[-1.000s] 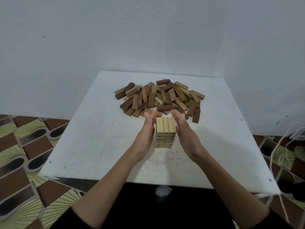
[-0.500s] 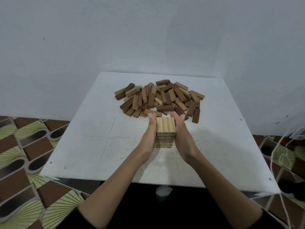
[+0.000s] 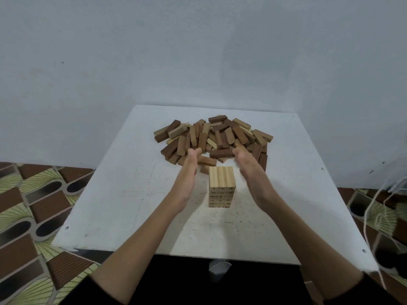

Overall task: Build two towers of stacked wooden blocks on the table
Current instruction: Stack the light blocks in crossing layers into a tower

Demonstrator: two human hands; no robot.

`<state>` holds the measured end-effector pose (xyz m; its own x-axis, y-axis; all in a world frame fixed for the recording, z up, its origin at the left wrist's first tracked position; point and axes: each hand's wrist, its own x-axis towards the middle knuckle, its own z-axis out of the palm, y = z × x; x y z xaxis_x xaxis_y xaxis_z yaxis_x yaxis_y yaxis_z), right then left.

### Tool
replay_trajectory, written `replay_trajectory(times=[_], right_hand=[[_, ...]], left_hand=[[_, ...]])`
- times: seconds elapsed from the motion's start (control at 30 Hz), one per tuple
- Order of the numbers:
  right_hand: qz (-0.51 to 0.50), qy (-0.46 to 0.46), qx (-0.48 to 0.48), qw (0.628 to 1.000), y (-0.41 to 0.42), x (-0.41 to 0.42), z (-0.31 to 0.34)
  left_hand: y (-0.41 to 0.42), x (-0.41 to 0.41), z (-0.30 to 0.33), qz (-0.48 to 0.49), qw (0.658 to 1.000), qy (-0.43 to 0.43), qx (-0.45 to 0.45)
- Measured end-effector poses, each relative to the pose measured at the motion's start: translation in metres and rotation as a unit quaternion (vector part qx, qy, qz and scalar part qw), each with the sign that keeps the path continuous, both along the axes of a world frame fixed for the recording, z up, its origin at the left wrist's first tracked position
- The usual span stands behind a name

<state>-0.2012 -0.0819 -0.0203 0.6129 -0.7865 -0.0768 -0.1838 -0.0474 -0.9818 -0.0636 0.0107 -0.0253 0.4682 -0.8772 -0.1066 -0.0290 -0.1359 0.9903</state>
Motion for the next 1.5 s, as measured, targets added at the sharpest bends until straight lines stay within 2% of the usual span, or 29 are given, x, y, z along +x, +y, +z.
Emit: replay_trajectory(times=[0.07, 0.17, 0.23, 0.33, 0.4, 0.43, 0.6, 0.73, 0.83, 0.93, 1.07, 1.27, 1.43, 1.5], right_hand=[[0.003, 0.015, -0.052, 0.999, -0.016, 0.005, 0.003], [0.009, 0.086, -0.121, 0.989, -0.047, 0.022, 0.005], [0.014, 0.134, -0.161, 0.978, -0.068, 0.035, 0.004], [0.022, 0.191, -0.214, 0.958, -0.093, 0.05, 0.003], [0.027, 0.194, -0.219, 0.956, -0.103, 0.058, 0.003], [0.032, 0.19, -0.22, 0.956, -0.106, 0.061, 0.005], [0.023, 0.197, -0.257, 0.946, -0.125, 0.069, 0.011], [-0.065, 0.195, -0.235, 0.95, -0.16, 0.067, 0.011], [-0.085, 0.248, -0.226, 0.938, -0.186, 0.061, 0.011], [-0.059, 0.306, -0.227, 0.923, -0.203, 0.058, 0.007], [0.009, 0.355, -0.211, 0.911, -0.215, 0.062, 0.003], [0.059, 0.403, -0.241, 0.881, -0.224, 0.069, 0.0], [0.062, 0.441, -0.287, 0.848, -0.222, 0.071, 0.0], [0.065, 0.44, -0.291, 0.847, -0.223, 0.071, -0.002]], left_hand=[[-0.01, 0.013, 0.005, 0.021, 0.992, -0.12, -0.021], [-0.045, 0.043, 0.002, -0.007, 0.94, -0.34, -0.023], [-0.07, 0.057, -0.001, -0.069, 0.889, -0.453, 0.005], [-0.1, 0.071, -0.003, -0.15, 0.773, -0.613, 0.06], [-0.116, 0.077, -0.003, -0.183, 0.71, -0.676, 0.076], [-0.122, 0.08, -0.003, -0.196, 0.689, -0.692, 0.086], [-0.148, 0.088, -0.003, -0.264, 0.632, -0.72, 0.11], [-0.161, 0.092, -0.001, -0.279, 0.636, -0.715, 0.08], [-0.165, 0.088, 0.004, -0.285, 0.612, -0.732, 0.089], [-0.166, 0.085, 0.002, -0.299, 0.59, -0.744, 0.093], [-0.166, 0.091, -0.002, -0.318, 0.605, -0.725, 0.088], [-0.168, 0.084, 0.0, -0.342, 0.6, -0.713, 0.122], [-0.17, 0.082, 0.002, -0.34, 0.606, -0.71, 0.114], [-0.171, 0.083, 0.004, -0.339, 0.615, -0.704, 0.108]])
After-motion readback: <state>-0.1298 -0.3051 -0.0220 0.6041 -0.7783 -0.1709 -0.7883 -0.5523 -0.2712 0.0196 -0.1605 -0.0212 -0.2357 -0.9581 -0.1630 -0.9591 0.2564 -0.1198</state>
